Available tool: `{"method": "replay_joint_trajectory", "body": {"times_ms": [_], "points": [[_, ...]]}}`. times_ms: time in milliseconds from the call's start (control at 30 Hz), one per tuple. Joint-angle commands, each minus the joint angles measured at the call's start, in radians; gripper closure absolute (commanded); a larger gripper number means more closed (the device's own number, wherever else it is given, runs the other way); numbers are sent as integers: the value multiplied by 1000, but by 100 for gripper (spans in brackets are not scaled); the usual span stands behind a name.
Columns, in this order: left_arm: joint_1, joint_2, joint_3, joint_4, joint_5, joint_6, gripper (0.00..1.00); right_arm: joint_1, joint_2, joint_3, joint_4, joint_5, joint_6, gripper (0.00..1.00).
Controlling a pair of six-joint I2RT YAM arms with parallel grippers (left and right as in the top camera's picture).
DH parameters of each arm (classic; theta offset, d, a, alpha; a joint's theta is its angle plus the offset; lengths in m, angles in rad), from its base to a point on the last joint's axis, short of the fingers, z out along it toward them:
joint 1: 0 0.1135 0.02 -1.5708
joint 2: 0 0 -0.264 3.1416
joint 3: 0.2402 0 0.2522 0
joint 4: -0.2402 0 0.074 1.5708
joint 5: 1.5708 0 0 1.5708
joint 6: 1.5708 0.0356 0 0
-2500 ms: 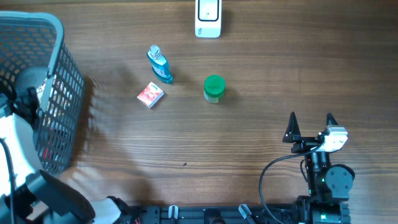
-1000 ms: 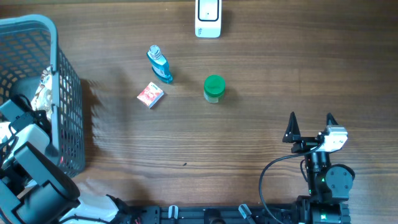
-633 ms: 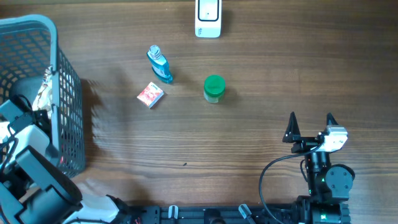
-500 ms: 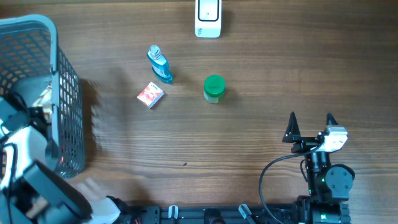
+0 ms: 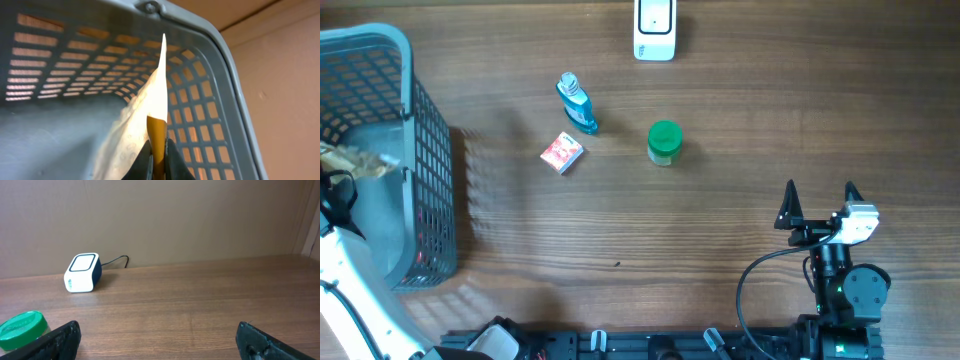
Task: Scan the item barcode
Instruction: 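Lift the snack bag out of the basket and carry it to the table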
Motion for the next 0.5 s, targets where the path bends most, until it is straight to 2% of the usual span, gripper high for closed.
{"method": "replay_joint_trajectory", "body": {"times_ms": [0,200,300,467], "points": [[5,-31,33,4,86,13,96,2,2,-1,2,-9,-6,0],[5,-70,125,27,249,-3,96,2,2,-1,2,-9,-6,0],[5,-98,198,40,336,-54,96,2,2,-1,2,-8,-6,0],[-2,-111,297,131,578,-195,96,2,2,-1,2,-8,-6,0]]}}
